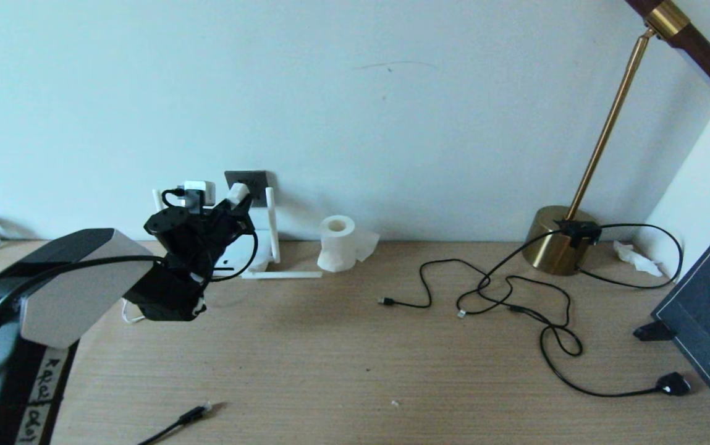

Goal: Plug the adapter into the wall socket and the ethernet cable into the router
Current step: Pick up plug

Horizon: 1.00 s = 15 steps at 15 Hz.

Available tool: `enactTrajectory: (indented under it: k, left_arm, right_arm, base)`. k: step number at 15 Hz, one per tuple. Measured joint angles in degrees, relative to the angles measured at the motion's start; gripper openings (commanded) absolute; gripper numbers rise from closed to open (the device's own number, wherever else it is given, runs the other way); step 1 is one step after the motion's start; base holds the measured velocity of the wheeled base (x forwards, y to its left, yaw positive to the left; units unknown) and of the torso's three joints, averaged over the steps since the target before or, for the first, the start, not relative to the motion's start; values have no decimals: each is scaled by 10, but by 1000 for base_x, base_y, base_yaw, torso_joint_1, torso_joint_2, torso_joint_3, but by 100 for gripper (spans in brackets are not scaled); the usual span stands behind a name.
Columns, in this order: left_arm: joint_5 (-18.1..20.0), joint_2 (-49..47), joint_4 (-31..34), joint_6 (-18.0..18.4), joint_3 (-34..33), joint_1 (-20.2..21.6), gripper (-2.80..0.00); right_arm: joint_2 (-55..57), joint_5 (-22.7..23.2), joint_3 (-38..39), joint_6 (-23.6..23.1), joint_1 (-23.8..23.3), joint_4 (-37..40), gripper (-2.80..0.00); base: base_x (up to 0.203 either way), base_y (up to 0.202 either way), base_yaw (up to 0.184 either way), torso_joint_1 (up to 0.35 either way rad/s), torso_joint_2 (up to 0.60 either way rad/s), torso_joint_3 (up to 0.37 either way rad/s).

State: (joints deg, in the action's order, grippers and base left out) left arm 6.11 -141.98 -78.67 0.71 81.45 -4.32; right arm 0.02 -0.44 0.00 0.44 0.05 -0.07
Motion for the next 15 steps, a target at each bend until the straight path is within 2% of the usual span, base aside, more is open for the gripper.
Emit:
enactTrajectory:
  k: [15]
  left_arm:
    - [0,3,15,1,0,0,-280]
  right_arm:
    - [0,0,0,0,0,0,0]
  base:
    - [0,0,0,0,0,0]
